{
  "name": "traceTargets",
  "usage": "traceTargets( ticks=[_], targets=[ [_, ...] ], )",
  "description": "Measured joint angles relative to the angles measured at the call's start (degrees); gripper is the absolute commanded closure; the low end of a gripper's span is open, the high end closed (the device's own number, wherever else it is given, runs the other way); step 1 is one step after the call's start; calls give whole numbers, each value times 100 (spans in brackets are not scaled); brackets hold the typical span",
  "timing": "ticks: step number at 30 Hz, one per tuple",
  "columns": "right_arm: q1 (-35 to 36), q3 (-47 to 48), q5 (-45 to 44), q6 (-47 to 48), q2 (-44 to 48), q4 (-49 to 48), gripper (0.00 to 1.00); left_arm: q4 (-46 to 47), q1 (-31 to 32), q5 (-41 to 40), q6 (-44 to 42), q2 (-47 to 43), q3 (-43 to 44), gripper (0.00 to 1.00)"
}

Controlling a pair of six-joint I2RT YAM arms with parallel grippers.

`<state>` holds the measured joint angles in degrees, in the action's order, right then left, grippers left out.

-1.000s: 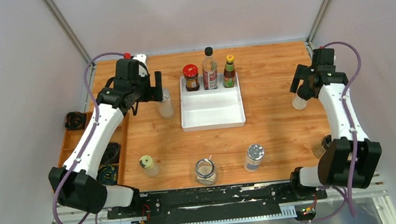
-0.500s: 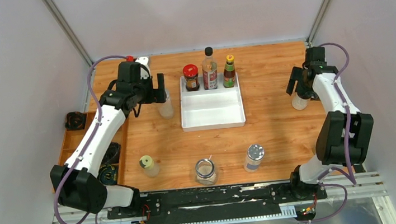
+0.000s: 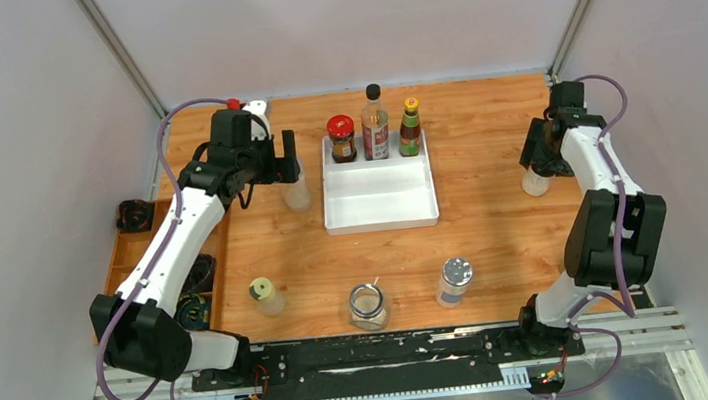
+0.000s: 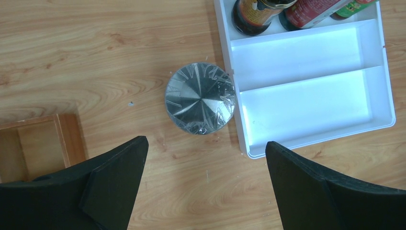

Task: Organize the condiment bottles
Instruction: Pick up the bottle from the center of the board.

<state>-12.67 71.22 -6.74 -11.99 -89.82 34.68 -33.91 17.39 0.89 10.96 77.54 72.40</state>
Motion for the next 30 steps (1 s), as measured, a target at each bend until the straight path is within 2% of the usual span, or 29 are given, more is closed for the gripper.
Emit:
traceTargets(
  ticks=[12, 13, 16, 19, 30],
  targets=[
    [-94, 181, 7, 0, -358, -162, 39, 7, 0, 48, 0, 4, -2, 1],
    [-96, 201, 9, 0, -378, -170, 38, 9, 0, 50, 0, 9, 0, 1],
    [-98, 234, 13, -2, -422, -221, 20, 17, 0, 70, 0, 20, -2, 1],
    [-98, 234, 37, -11, -455, -236, 15, 26, 0, 109, 0, 24, 0, 1],
    [-101, 533, 74, -9, -647, -260, 19, 42, 0, 151, -2, 24, 0, 2]
  ],
)
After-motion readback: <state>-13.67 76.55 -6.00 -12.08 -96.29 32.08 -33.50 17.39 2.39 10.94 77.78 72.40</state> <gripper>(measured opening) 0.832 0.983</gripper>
